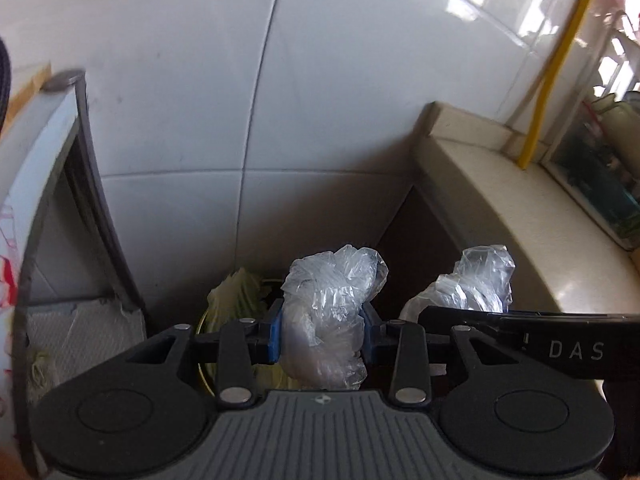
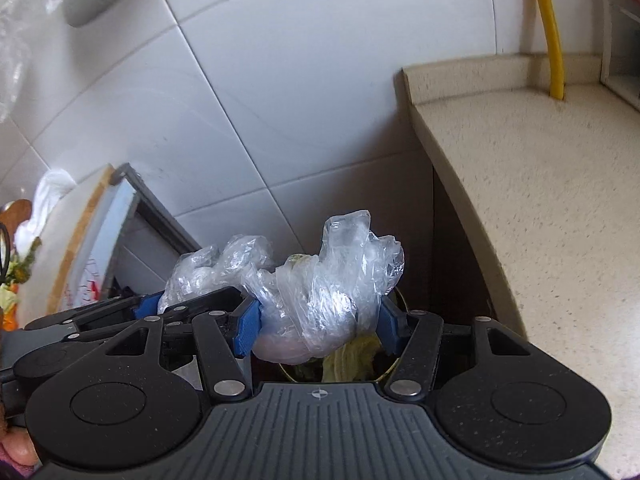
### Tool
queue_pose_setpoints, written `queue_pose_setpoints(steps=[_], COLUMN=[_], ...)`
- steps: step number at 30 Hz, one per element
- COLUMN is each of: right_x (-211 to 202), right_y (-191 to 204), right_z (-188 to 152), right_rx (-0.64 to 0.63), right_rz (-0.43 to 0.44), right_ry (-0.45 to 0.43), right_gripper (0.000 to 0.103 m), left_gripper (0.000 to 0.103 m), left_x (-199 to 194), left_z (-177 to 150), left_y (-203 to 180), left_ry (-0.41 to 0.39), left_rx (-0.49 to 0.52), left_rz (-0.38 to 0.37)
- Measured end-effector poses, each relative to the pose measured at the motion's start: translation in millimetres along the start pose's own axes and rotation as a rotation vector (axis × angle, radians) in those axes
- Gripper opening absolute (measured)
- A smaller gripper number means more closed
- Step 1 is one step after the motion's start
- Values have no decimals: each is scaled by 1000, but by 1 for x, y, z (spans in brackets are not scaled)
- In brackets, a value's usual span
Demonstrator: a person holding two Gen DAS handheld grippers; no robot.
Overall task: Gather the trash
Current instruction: 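Carry both plastic bags down over the black trash bin, then open both grippers over the bin to drop the plastic bags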
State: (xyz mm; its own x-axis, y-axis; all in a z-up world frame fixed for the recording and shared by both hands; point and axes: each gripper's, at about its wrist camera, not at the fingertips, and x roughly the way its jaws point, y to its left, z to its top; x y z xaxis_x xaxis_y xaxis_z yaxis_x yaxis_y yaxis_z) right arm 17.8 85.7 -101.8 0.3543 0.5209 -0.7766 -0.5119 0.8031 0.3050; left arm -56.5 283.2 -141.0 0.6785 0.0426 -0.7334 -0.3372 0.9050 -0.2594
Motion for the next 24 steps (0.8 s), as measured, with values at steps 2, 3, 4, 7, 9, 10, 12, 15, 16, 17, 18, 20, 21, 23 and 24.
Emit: queue_pose_setpoints(steps=[2, 3, 4, 7, 9, 10, 12, 15, 16, 17, 18, 20, 21, 23, 24], right_x=[31, 47, 63, 109, 137, 150, 172, 191, 192, 194, 195, 198, 198, 200, 200], right_y=[-6, -9, -12, -26, -32, -36, -42, -43, -43, -42, -42, -48, -52, -53, -51], right_z=[-2, -2, -3, -3, -3, -2, 0, 0, -1, -2, -4, -1, 2, 11, 14], right_rx=[13, 12, 14, 43, 42, 43, 46, 58, 58, 54, 56, 100, 129, 125, 109], right_rz=[-1, -6, -11, -5, -11, -14, -24, -26, -23, -22, -20, 27, 42, 52, 49], right_ry=[50, 70, 90, 153, 187, 201, 234, 287, 280, 278, 283, 272, 253, 214, 208], right_gripper=[65, 65, 65, 65, 66, 68, 70, 73, 75, 78, 83, 86, 89, 96, 98], left_gripper=[34, 34, 34, 33, 36, 38, 39, 39, 39, 39, 41, 53, 66, 73, 72], left_x=[28, 43, 56, 93, 116, 125, 140, 142, 140, 137, 132, 124, 123, 131, 133], left_z=[-5, -8, -11, -16, -16, -16, -15, -15, -15, -15, -14, -9, -8, -8, -9], left_y=[9, 14, 16, 21, 25, 26, 29, 31, 29, 27, 25, 20, 20, 22, 25], left_ry=[38, 55, 67, 114, 134, 158, 210, 221, 213, 199, 176, 128, 107, 130, 148], left_rx=[-36, -55, -63, -70, -67, -58, -61, -49, -26, -3, 13, 26, 34, 32, 3], left_rz=[47, 69, 93, 167, 220, 248, 286, 343, 369, 395, 411, 388, 362, 311, 290])
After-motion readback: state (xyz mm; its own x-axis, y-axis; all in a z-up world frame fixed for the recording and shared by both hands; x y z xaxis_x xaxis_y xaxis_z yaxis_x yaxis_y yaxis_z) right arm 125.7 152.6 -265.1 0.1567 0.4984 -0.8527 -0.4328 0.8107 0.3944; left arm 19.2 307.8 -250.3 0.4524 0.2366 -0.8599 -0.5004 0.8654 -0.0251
